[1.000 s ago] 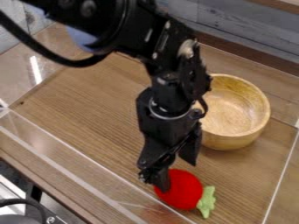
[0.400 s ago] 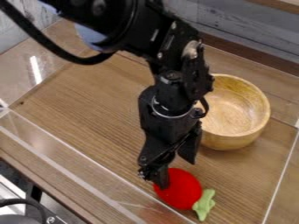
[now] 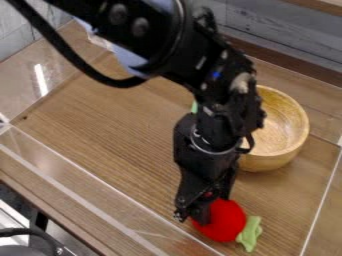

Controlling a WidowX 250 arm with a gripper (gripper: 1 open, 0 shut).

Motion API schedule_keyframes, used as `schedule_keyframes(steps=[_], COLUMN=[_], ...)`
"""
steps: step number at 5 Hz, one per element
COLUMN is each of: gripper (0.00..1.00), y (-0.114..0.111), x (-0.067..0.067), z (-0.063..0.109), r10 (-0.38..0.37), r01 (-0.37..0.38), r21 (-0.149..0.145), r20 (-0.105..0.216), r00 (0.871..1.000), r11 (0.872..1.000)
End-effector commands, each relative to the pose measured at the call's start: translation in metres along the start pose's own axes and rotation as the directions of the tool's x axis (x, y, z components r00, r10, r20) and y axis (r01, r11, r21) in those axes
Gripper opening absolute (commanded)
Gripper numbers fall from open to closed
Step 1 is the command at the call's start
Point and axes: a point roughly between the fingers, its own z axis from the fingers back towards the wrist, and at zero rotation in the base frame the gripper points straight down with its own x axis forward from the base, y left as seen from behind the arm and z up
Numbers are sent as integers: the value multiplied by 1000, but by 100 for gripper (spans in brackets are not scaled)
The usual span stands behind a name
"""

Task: Move the red object to the right side of the table

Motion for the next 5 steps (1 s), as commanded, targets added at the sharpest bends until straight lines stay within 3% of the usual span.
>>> schedule_keyframes(steps=[1, 3, 4, 5], gripper=[100, 100, 0, 0], y=[-9, -13, -23, -31], x=[-8, -23, -27, -28], z=[1, 7, 15, 18], r10=[-26, -62, -132, -193], r01=[26, 61, 129, 189], r21=[-25, -38, -57, -73], r20=[1, -21, -42, -58], r00=[1000, 998, 990, 979], r11=[999, 997, 990, 979])
